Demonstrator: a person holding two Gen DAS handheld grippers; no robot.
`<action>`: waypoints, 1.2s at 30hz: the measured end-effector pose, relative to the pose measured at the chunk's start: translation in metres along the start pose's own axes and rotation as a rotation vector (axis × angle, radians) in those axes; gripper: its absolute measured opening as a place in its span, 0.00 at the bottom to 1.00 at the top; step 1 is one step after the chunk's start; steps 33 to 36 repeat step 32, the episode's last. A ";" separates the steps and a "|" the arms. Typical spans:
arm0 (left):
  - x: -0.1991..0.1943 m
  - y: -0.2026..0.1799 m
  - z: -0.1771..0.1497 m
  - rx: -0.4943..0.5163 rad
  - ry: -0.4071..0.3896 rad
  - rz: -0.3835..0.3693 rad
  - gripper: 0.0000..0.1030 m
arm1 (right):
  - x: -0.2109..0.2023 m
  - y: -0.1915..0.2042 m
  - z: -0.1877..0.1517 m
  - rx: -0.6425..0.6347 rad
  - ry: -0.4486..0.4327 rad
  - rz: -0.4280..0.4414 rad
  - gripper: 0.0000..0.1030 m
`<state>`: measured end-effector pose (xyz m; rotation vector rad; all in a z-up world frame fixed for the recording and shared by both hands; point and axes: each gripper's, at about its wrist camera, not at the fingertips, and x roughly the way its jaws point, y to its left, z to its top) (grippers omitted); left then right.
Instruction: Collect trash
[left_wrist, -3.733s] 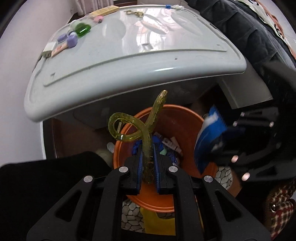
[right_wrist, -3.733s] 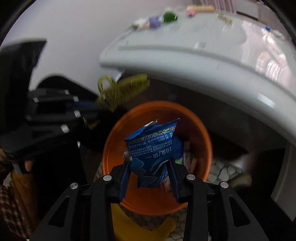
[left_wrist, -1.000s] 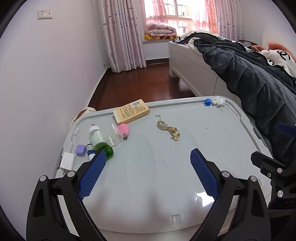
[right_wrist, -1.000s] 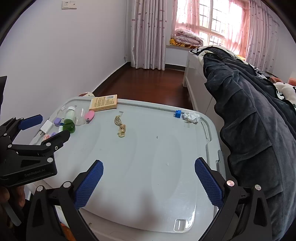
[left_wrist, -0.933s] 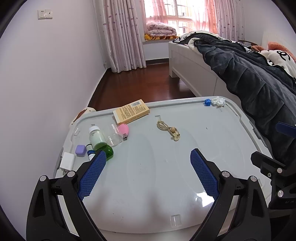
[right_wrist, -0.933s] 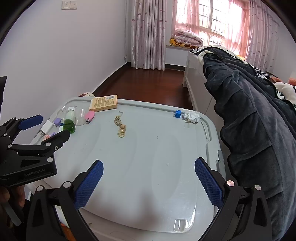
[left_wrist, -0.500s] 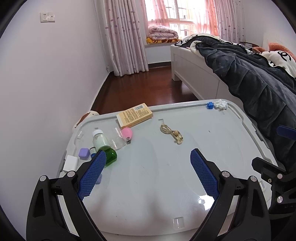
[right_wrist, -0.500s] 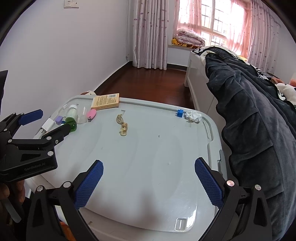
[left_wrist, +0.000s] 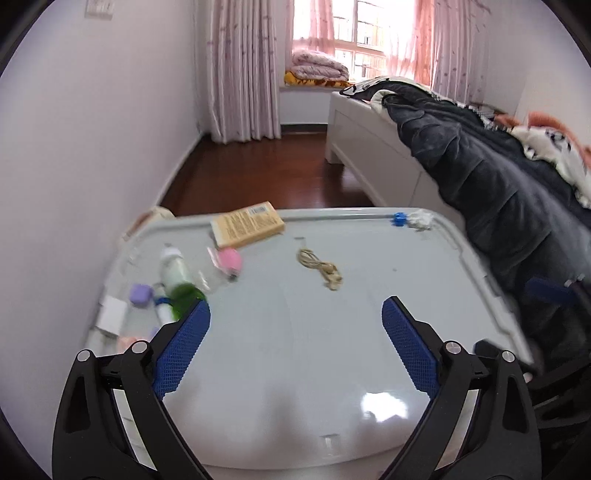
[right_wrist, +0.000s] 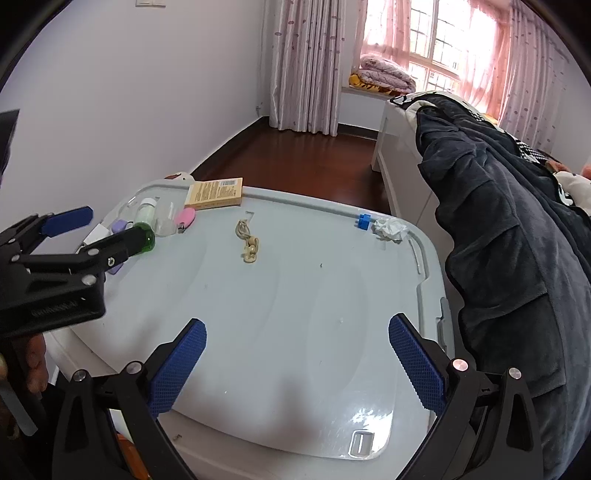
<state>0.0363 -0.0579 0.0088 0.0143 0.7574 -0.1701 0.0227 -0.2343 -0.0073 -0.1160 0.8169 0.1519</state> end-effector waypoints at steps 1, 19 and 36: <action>-0.001 0.002 0.000 -0.008 -0.007 0.007 0.89 | 0.000 0.000 0.000 -0.002 0.000 -0.001 0.95; -0.029 -0.007 0.006 0.073 -0.214 0.217 0.92 | 0.003 0.006 -0.005 -0.036 0.017 -0.012 0.95; -0.021 -0.012 0.004 0.101 -0.171 0.203 0.92 | 0.003 0.005 -0.005 -0.035 0.017 -0.013 0.95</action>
